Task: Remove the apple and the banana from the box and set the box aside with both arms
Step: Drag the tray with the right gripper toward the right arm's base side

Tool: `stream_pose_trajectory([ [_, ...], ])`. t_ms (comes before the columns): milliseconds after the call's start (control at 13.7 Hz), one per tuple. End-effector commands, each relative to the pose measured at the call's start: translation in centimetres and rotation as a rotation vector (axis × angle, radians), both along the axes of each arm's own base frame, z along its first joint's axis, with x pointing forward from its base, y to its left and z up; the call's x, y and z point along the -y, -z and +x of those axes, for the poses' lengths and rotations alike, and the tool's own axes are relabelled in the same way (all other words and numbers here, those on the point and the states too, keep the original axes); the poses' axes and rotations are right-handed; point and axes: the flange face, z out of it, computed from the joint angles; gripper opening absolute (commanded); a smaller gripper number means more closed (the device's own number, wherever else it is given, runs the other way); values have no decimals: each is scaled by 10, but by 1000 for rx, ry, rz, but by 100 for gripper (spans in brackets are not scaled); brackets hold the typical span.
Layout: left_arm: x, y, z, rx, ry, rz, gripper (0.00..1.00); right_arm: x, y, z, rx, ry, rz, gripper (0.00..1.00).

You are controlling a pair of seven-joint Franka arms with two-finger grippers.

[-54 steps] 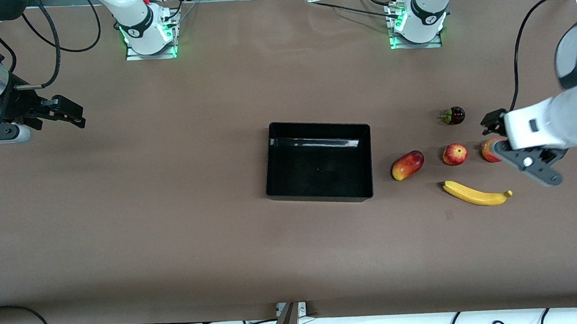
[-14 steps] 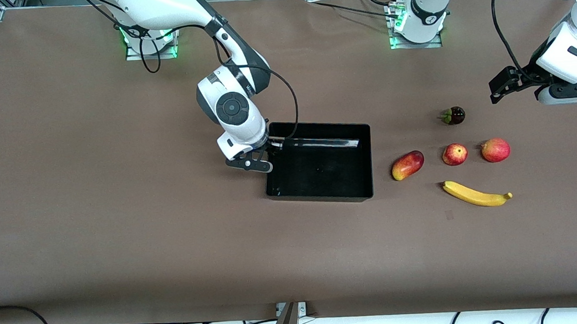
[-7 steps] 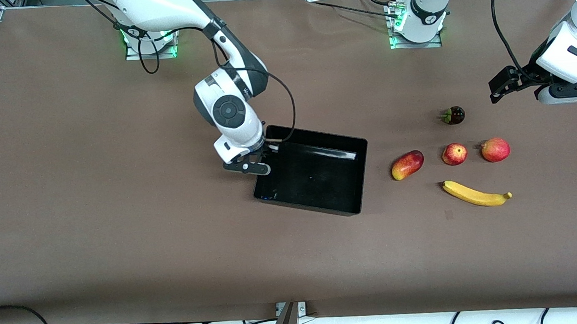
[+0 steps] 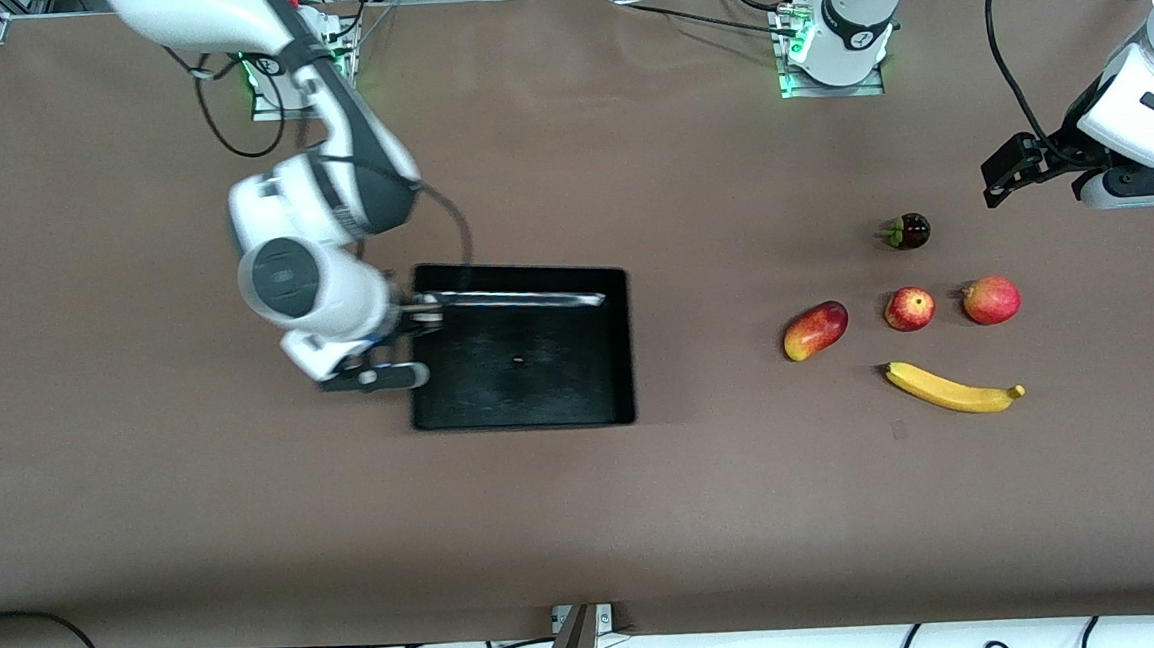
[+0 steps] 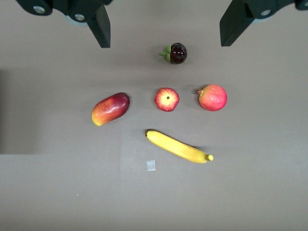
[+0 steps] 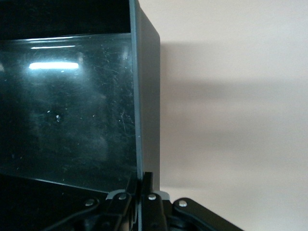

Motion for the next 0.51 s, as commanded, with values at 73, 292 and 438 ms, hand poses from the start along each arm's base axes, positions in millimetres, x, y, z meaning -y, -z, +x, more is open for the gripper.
stream_pose_trajectory([
  [73, -5, -6, -1, -2, 22, 22, 100, 94, -16, 7, -17, -111, -1, 0],
  [292, -6, -6, -1, -3, 22, 22, 100, 171, -12, 6, -36, -121, 29, 0],
  [438, -6, -6, -1, -1, 22, 22, 100, 224, 1, 4, -47, -136, 82, 0],
])
